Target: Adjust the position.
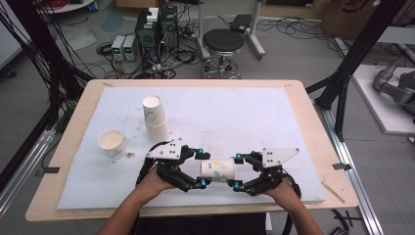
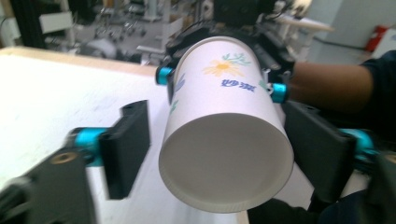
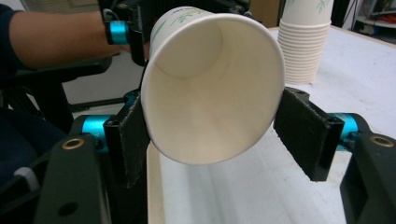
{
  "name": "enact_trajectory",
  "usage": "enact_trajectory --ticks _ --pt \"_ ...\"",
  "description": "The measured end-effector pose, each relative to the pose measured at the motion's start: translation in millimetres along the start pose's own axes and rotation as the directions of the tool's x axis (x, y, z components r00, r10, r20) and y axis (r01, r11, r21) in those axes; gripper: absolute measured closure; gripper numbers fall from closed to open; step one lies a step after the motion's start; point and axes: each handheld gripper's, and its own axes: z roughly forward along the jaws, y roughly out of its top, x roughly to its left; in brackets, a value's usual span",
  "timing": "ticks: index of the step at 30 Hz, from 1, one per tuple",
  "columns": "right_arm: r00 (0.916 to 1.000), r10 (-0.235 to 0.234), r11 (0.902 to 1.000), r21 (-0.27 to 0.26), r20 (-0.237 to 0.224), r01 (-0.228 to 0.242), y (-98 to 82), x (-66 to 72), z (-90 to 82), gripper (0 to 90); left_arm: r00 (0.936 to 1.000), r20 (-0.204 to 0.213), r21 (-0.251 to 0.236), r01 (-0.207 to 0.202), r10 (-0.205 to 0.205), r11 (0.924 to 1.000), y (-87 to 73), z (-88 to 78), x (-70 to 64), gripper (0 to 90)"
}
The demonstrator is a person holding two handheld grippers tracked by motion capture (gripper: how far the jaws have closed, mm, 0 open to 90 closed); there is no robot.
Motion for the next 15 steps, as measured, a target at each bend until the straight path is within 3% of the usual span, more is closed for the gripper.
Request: enact_trajectory --ticks 3,7,11,15 --pt "0.9996 -0.01 0.9988 0.048 0.028 0.009 3.2 0.1 -0.9 30.0 0.9995 -0.027 0.039 -0.018 0.019 0.9991 3.4 -0.5 -1.0 19.9" --pt "0.998 -0.038 0.9907 0.132 0.051 0.031 8.4 -2.0 -1.4 30.3 0.9976 -0.052 0.119 -0.038 0.044 0.9922 9.0 1.8 -0.5 19.2" --pt "0.9975 -0.051 0.9767 0.211 0.05 0.039 13.9 -4.8 0.6 30.3 0.9968 -0.05 0.165 -0.053 0.063 0.9848 12.7 5.2 0.5 19.2" --pt "0.9947 -0.092 0.9545 0.288 0.045 0.076 22.4 -4.8 3.8 30.3 0.996 -0.048 0.215 -0.064 0.076 0.9746 15.3 10.9 1.4 19.2"
